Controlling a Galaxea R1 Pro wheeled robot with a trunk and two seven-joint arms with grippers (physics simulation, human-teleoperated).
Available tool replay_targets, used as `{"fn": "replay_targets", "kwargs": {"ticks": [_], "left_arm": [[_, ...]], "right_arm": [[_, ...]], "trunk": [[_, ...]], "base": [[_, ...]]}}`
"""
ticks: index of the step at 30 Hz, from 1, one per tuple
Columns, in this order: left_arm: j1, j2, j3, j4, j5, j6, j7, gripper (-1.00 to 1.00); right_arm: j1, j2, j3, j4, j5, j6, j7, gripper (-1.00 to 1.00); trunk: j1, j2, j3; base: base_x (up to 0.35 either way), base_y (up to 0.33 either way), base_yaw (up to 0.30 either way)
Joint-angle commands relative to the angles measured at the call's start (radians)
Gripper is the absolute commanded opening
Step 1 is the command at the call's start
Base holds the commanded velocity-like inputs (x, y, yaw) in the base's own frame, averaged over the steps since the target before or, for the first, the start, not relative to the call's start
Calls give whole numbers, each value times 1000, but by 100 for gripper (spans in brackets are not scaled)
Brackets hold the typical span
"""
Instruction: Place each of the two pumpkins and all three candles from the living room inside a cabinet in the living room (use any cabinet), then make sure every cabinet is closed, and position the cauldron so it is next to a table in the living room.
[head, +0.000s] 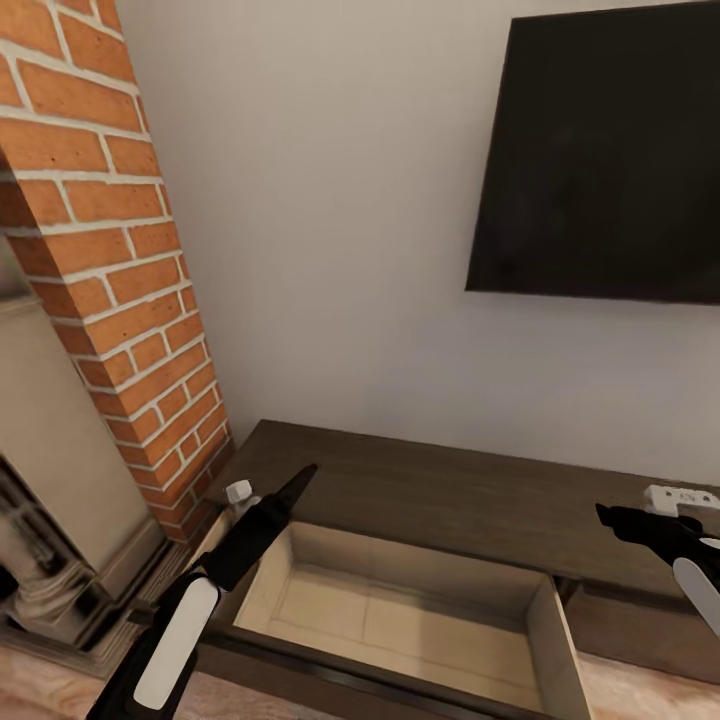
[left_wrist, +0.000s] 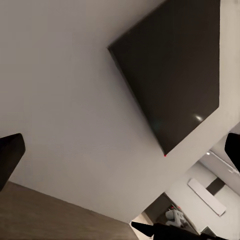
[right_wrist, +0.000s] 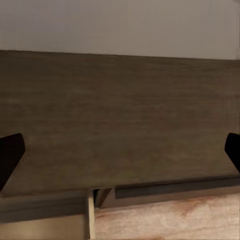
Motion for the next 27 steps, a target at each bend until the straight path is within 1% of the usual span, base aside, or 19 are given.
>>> {"fn": "replay_targets", "kwargs": {"ticks": [1, 4, 15, 27], "left_arm": [[0, 0, 0, 0, 0, 0, 0, 100], [0, -1, 1, 0, 2, 0, 0, 100], [0, 0, 2, 0, 4, 0, 0, 100], [0, -1, 0, 3, 7, -1, -3, 100]], "right_arm": [[0, 0, 0, 0, 0, 0, 0, 100], [0, 0, 0, 1, 0, 0, 0, 100], [0, 1, 0, 1, 0, 0, -3, 100], [0, 3, 0, 0, 0, -1, 0, 100]], "trunk": [[0, 0, 0], [0, 0, 0], [0, 0, 0], [0, 0, 0]], "base": [[0, -27, 286], [-85, -71, 286], [-257, -153, 286], [-17, -13, 286]]}}
